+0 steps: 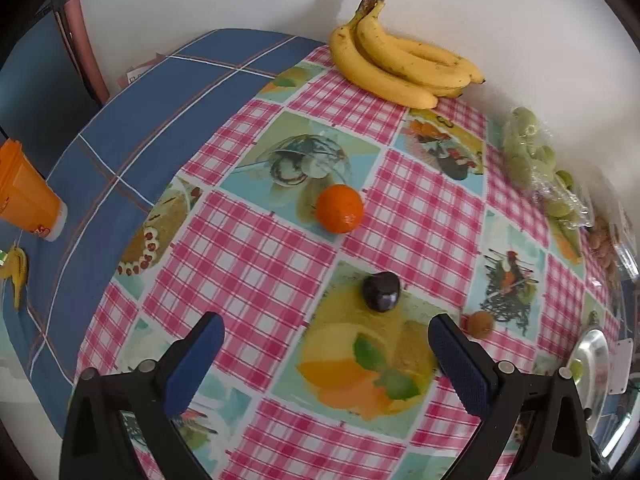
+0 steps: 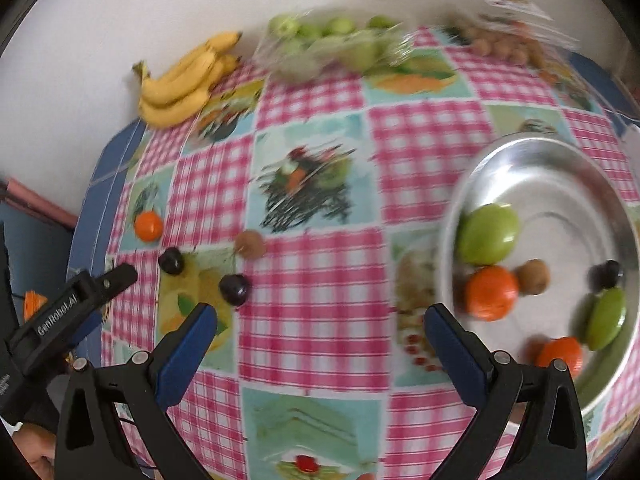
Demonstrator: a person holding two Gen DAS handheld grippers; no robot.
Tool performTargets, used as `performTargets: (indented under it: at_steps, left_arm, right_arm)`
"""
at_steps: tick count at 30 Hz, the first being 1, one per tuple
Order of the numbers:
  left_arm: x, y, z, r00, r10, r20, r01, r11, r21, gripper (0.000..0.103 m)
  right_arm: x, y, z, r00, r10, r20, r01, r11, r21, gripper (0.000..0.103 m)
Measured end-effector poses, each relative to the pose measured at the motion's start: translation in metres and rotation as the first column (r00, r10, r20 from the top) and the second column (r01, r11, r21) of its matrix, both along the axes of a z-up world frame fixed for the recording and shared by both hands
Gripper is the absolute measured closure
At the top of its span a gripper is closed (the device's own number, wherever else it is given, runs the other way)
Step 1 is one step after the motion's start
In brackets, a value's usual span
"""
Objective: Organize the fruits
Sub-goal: 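Withdraw both tools from the bowl back over the remaining fruits, then grasp the dark cherry with the right tool while the left tool approaches a dark plum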
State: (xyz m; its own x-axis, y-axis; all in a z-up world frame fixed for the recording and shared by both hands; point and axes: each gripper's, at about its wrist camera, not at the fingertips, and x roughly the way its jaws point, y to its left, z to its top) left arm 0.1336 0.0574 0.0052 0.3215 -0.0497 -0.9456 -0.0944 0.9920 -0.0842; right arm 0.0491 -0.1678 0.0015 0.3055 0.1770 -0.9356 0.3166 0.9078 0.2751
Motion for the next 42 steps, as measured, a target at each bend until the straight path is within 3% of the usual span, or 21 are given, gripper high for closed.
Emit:
performTargets:
  at_steps: [10,20,28,31,33,36,38,42]
  left_arm:
    - [0.015,0.007,-0.014,1.0,-0.02,-0.008,0.02,1.0,0.003,0.0]
    - [0.031,0.006,-0.02,0.998,-0.055,0.008,0.055,0.995,-0.085,0.0]
    - [0.038,-0.008,-0.025,0.993,-0.117,0.012,0.118,0.99,-0.077,0.0]
    - [0.038,-0.011,-0.028,0.991,-0.132,0.013,0.133,0.986,-0.098,0.002]
    - [0.04,-0.012,-0.03,0.99,-0.138,0.01,0.139,0.983,-0.117,0.01]
    - [0.041,-0.012,-0.032,0.989,-0.145,0.005,0.144,0.981,-0.128,0.017]
    - [0.041,-0.012,-0.033,0.989,-0.149,0.001,0.147,0.978,-0.146,0.022]
    - [0.042,-0.017,-0.036,0.985,-0.172,-0.007,0.168,0.971,-0.167,0.039]
  right_arm:
    - [0.015,0.032,-0.016,0.998,0.062,0.018,-0.061,0.998,-0.003,0.0]
    - [0.027,0.042,-0.028,0.998,0.054,0.02,-0.054,0.999,0.003,0.0]
    - [0.038,0.054,-0.036,0.997,0.078,0.01,-0.078,0.997,-0.022,0.0]
    - [0.041,0.059,-0.036,0.996,0.09,0.016,-0.089,0.995,-0.046,0.0]
    - [0.042,0.062,-0.036,0.995,0.099,0.011,-0.098,0.994,-0.054,0.001]
    - [0.043,0.066,-0.037,0.993,0.115,0.015,-0.114,0.991,-0.064,0.007]
    - [0.043,0.067,-0.037,0.993,0.121,0.013,-0.12,0.991,-0.066,0.022]
    - [0.044,0.066,-0.04,0.992,0.127,0.006,-0.126,0.99,-0.058,0.037]
